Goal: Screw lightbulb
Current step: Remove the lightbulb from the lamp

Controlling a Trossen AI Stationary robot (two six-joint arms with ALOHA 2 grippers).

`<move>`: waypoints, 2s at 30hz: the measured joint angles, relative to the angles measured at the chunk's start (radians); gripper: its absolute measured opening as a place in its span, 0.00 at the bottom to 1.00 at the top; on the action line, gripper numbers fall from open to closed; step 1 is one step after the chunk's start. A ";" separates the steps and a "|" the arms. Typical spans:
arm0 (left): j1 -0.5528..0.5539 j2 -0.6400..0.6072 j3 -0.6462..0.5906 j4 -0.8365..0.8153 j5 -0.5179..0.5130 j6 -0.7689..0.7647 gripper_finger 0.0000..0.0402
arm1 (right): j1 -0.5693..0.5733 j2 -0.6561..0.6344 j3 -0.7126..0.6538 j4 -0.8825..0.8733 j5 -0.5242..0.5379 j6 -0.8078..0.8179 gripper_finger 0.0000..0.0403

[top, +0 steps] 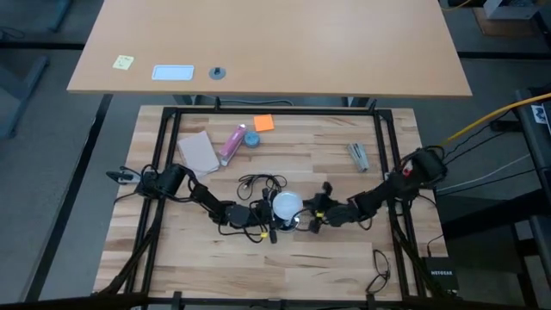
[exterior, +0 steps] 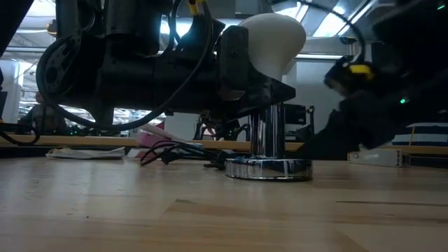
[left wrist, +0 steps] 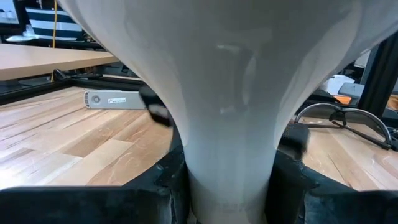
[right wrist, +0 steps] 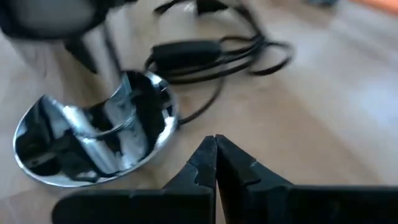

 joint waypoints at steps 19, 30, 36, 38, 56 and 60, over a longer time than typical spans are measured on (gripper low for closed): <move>-0.005 -0.002 0.002 0.000 -0.075 0.012 0.35 | -0.015 0.134 0.145 -0.018 -0.216 0.087 0.01; -0.034 -0.004 0.002 -0.020 -0.077 -0.009 0.35 | 0.028 0.136 0.170 -0.015 -0.281 0.167 0.01; -0.042 -0.005 0.002 -0.042 -0.082 -0.054 0.35 | 0.028 0.136 0.180 -0.018 -0.331 0.167 0.01; -0.042 -0.005 0.002 -0.042 -0.082 -0.059 0.35 | 0.028 0.132 0.181 -0.020 -0.346 0.167 0.01; -0.041 -0.004 0.000 -0.057 -0.093 -0.052 0.35 | 0.014 0.028 0.154 -0.179 -0.404 0.162 0.01; -0.021 -0.002 -0.002 -0.069 -0.125 -0.027 0.35 | 0.011 -0.016 0.152 -0.219 -0.435 0.141 0.01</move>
